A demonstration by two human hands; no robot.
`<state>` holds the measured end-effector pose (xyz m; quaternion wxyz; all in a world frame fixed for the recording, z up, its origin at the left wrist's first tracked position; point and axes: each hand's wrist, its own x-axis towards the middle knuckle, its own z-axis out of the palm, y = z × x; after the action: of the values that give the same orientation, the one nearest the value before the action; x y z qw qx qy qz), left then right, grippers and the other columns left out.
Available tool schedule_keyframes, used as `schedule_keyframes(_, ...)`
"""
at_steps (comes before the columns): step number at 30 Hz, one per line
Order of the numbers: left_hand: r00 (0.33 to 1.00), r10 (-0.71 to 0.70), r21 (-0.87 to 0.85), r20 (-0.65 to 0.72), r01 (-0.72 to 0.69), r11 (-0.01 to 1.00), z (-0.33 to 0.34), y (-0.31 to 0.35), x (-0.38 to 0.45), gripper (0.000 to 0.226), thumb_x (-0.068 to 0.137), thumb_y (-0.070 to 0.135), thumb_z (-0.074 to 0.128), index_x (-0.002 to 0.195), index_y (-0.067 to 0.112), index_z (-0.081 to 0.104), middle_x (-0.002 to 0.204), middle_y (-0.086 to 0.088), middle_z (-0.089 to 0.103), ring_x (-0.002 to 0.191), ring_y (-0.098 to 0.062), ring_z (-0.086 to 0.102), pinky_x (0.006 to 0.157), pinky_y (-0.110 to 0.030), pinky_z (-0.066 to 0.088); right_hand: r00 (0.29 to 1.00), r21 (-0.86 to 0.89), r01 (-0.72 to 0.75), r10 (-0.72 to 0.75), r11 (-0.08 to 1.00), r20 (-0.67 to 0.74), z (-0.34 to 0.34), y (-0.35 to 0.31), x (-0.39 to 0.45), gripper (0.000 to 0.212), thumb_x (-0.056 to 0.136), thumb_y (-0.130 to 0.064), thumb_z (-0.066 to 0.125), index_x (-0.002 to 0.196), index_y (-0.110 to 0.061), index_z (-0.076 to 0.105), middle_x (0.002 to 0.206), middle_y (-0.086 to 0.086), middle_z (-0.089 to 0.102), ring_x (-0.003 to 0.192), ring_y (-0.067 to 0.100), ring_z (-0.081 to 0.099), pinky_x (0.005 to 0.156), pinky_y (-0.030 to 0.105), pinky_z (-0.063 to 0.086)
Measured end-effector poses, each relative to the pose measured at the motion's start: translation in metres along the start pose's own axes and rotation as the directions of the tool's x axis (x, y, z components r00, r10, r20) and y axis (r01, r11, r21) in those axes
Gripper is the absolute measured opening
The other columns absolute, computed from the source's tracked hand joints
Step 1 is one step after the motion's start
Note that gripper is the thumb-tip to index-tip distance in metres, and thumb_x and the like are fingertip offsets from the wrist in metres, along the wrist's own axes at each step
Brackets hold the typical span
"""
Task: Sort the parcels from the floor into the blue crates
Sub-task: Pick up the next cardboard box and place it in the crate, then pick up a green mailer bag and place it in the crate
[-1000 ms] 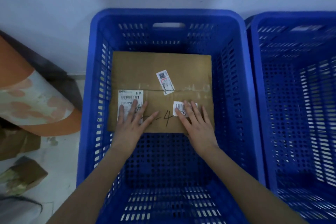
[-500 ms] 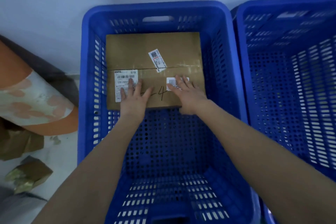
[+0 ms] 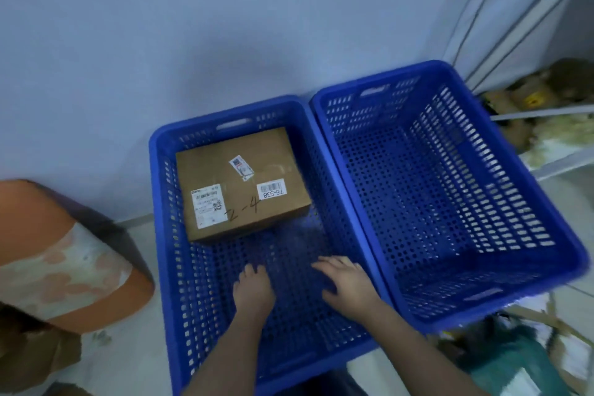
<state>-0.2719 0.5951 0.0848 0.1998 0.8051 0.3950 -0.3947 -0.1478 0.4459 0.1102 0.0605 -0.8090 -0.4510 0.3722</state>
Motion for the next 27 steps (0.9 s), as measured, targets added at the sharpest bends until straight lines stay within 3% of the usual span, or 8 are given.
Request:
schedule_keyframes(4, 0.981, 0.162, 0.072, -0.110, -0.154, 0.985, -0.009, 0.025, -0.022, 0.048, 0.096, 0.024, 0.041, 0.141, 0.008, 0.031, 0.141, -0.015, 0.035, 0.127, -0.030, 0.039, 0.101, -0.037, 0.039, 0.935, 0.193, -0.127, 0.182, 0.973, -0.305, -0.002, 0.004, -0.057, 0.058, 0.088, -0.025, 0.046, 0.144, -0.026, 0.033, 0.148, -0.007, 0.038, 0.134, 0.018, 0.036, 0.106, 0.031, 0.032)
schedule_keyframes(7, 0.918, 0.334, 0.191, -0.213, -0.296, 0.936, -0.021, 0.054, -0.032, 0.046, 0.095, 0.032, 0.043, 0.135, 0.009, 0.038, 0.136, -0.012, 0.040, 0.124, -0.028, 0.043, 0.097, -0.036, 0.040, 0.724, 0.493, -0.273, 0.514, 0.826, -0.461, -0.002, 0.018, -0.099, 0.060, 0.089, -0.015, 0.050, 0.146, -0.020, 0.031, 0.145, -0.002, 0.041, 0.130, 0.024, 0.040, 0.101, 0.034, 0.038)
schedule_keyframes(11, 0.805, 0.527, 0.272, -0.271, -0.461, 0.844, -0.030, 0.102, -0.048, 0.041, 0.095, 0.032, 0.044, 0.129, 0.009, 0.042, 0.127, -0.011, 0.046, 0.116, -0.027, 0.047, 0.091, -0.035, 0.043, 0.453, 0.808, -0.366, 0.847, 0.462, -0.279, 0.023, 0.054, -0.164, 0.061, 0.090, -0.018, 0.054, 0.146, -0.017, 0.029, 0.145, 0.005, 0.042, 0.128, 0.025, 0.044, 0.099, 0.035, 0.041)
schedule_keyframes(14, 0.707, 0.660, 0.346, -0.255, -0.570, 0.745, -0.026, 0.141, -0.061, 0.039, 0.095, 0.030, 0.045, 0.127, 0.009, 0.044, 0.126, -0.011, 0.048, 0.112, -0.026, 0.050, 0.088, -0.034, 0.045, 0.331, 0.908, -0.377, 0.942, 0.180, -0.050, 0.054, 0.081, -0.214, 0.054, 0.088, -0.022, 0.057, 0.137, -0.010, 0.038, 0.135, 0.015, 0.052, 0.120, 0.032, 0.051, 0.098, 0.038, 0.043)
schedule_keyframes(17, 0.640, 0.742, 0.412, -0.201, -0.632, 0.656, -0.013, 0.184, -0.079, 0.040, 0.095, 0.028, 0.046, 0.128, 0.007, 0.044, 0.126, -0.012, 0.047, 0.112, -0.027, 0.050, 0.087, -0.034, 0.044, 0.239, 0.932, -0.361, 0.963, -0.032, 0.125, 0.085, 0.099, -0.264, 0.054, 0.089, -0.024, 0.057, 0.136, -0.007, 0.038, 0.136, 0.017, 0.049, 0.124, 0.034, 0.048, 0.101, 0.037, 0.039)
schedule_keyframes(21, 0.592, 0.802, 0.388, -0.086, -0.721, 0.574, 0.026, 0.245, -0.110, 0.039, 0.092, 0.028, 0.051, 0.126, 0.009, 0.047, 0.126, -0.012, 0.045, 0.106, -0.027, 0.052, 0.075, -0.034, 0.044, 0.174, 0.934, -0.306, 0.954, -0.184, 0.245, 0.131, 0.116, -0.323, 0.057, 0.089, -0.026, 0.057, 0.138, -0.007, 0.034, 0.140, 0.017, 0.046, 0.127, 0.032, 0.047, 0.102, 0.036, 0.038)
schedule_keyframes(24, 0.656, 0.755, 0.283, -0.018, -0.721, 0.633, 0.064, 0.291, -0.135, 0.035, 0.090, 0.028, 0.056, 0.121, 0.011, 0.052, 0.127, -0.012, 0.042, 0.097, -0.026, 0.054, 0.073, -0.033, 0.046, 0.109, 0.934, -0.210, 0.942, -0.290, 0.317, 0.157, 0.126, -0.358, 0.054, 0.090, -0.023, 0.058, 0.136, -0.005, 0.036, 0.137, 0.017, 0.050, 0.123, 0.032, 0.050, 0.098, 0.033, 0.040)
schedule_keyframes(27, 0.638, 0.770, 0.142, 0.025, -0.764, 0.629, 0.114, 0.326, -0.156, 0.033, 0.087, 0.022, 0.059, 0.117, 0.008, 0.057, 0.124, -0.014, 0.047, 0.097, -0.027, 0.056, 0.079, -0.034, 0.050, 0.086, 0.931, -0.115, 0.930, -0.346, 0.357, 0.179, 0.141, -0.387, 0.060, 0.088, -0.034, 0.062, 0.136, -0.008, 0.037, 0.134, 0.013, 0.053, 0.118, 0.031, 0.054, 0.094, 0.032, 0.044)
